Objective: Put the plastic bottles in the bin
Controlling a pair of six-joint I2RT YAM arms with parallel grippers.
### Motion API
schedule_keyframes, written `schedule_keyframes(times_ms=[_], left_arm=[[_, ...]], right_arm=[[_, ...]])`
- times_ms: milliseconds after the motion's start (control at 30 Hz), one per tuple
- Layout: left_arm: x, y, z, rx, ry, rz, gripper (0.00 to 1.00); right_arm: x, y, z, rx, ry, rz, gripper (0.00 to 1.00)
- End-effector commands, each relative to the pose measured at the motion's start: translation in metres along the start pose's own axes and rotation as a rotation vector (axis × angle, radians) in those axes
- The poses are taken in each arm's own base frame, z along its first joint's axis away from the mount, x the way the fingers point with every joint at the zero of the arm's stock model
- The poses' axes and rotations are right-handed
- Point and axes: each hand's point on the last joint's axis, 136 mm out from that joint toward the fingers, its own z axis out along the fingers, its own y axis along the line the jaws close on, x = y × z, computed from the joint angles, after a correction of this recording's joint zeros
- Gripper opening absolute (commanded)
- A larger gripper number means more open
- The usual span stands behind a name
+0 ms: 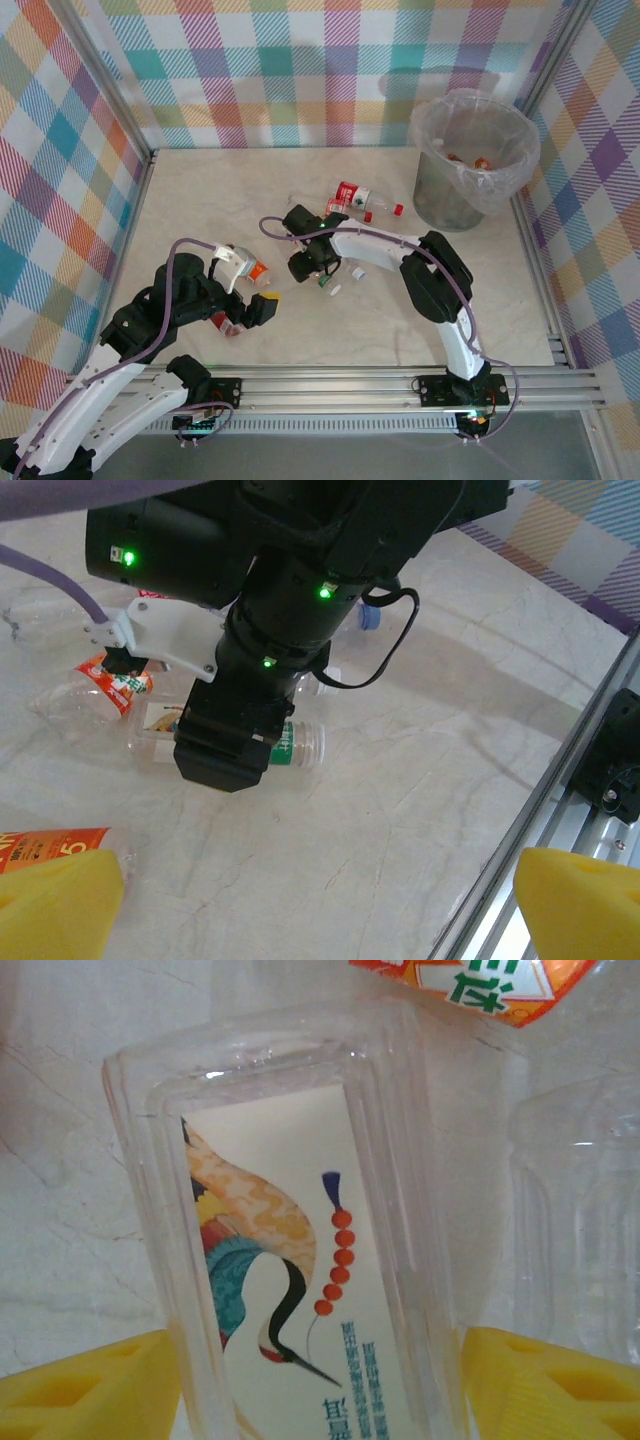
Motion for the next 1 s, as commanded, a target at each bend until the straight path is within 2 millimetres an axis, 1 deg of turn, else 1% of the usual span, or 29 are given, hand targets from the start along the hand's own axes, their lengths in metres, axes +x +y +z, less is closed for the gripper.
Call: schedule_keyframes(times_ms=[0,267,367,433,567,733,867,967], left_arm=[[0.000,-0.004,0.003,0.020,-0.002,0.000,1.00],[0.000,-0.004,0.003,0.025,-0.003,-0.002,1.00],[-0.001,-0.005,0.003,0.027,-0.005,-0.003,1.00],[-0.002,-0.005,0.003,0.028,-0.009,-0.002,1.00],[-0.004,-0.005,0.003,0.029,-0.016,0.001,1.00],[-0.010,-0.007,0.002,0.038,-0.036,0.006,1.00],[-0.019,-0.010,0.001,0.049,-0.064,0.012,1.00],[-0.030,-0.012,0.000,0.058,-0.090,0.022,1.00]], right_arm=[[-0.001,0.004,0.005,0.006,0.019,-0.031,0.73],[-0.005,0.008,0.011,0.002,0.020,-0.037,0.70],[-0.007,0.008,0.008,0.001,0.012,-0.036,0.66],[-0.009,0.008,0.003,0.001,0.000,-0.032,0.64],[-0.015,0.013,-0.014,-0.032,-0.035,-0.017,0.62],[-0.024,0.017,-0.044,-0.072,-0.095,0.005,0.61],[-0.031,0.018,-0.067,-0.088,-0.140,0.014,0.61],[-0.035,0.013,-0.084,-0.088,-0.168,0.023,0.61]])
